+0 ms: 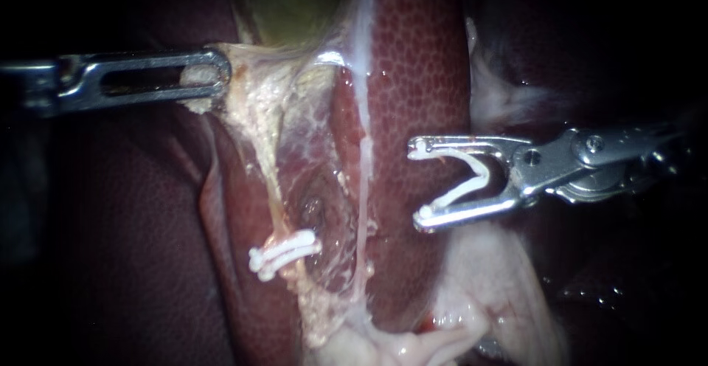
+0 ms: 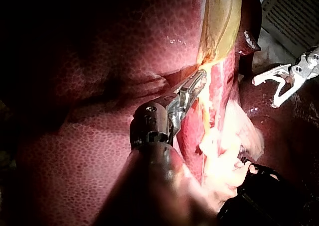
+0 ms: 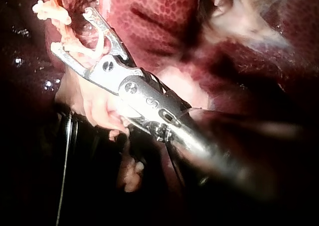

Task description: Clipping third clip left tube

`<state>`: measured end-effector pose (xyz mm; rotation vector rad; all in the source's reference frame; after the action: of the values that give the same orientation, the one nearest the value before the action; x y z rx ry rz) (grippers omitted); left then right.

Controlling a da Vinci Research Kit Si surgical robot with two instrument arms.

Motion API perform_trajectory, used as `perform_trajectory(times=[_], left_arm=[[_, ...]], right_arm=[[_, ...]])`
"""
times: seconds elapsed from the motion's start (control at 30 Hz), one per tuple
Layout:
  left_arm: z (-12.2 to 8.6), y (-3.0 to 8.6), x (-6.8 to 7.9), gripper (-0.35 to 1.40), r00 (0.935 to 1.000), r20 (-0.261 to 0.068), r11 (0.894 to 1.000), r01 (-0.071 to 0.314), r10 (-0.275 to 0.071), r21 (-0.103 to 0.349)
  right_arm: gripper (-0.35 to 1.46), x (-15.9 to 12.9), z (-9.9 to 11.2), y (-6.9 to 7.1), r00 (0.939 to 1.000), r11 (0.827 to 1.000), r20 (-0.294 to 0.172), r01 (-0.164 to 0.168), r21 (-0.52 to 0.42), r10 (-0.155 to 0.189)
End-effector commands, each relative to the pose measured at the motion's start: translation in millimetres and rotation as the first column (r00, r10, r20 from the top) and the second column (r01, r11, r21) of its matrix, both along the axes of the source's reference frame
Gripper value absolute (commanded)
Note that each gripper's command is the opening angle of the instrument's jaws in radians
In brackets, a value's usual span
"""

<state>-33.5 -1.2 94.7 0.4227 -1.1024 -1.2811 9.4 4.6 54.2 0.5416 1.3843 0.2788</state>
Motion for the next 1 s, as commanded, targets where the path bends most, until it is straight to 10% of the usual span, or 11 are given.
perform_trajectory(times=[0.03,1.0], left_arm=[[0.0,0.0,0.0,-0.21,1.0000,0.000,1.000,0.000,0.000,0.000],[-0.1,-0.3,-0.1,-0.21,1.0000,-0.002,1.000,0.002,-0.002,-0.002]], right_arm=[[0.60,0.2,0.1,-0.1,1.0000,1.000,-0.001,0.000,0.000,0.000],[0.60,13.7,7.5,-2.1,0.9998,0.999,-0.020,0.009,0.046,-0.009]])
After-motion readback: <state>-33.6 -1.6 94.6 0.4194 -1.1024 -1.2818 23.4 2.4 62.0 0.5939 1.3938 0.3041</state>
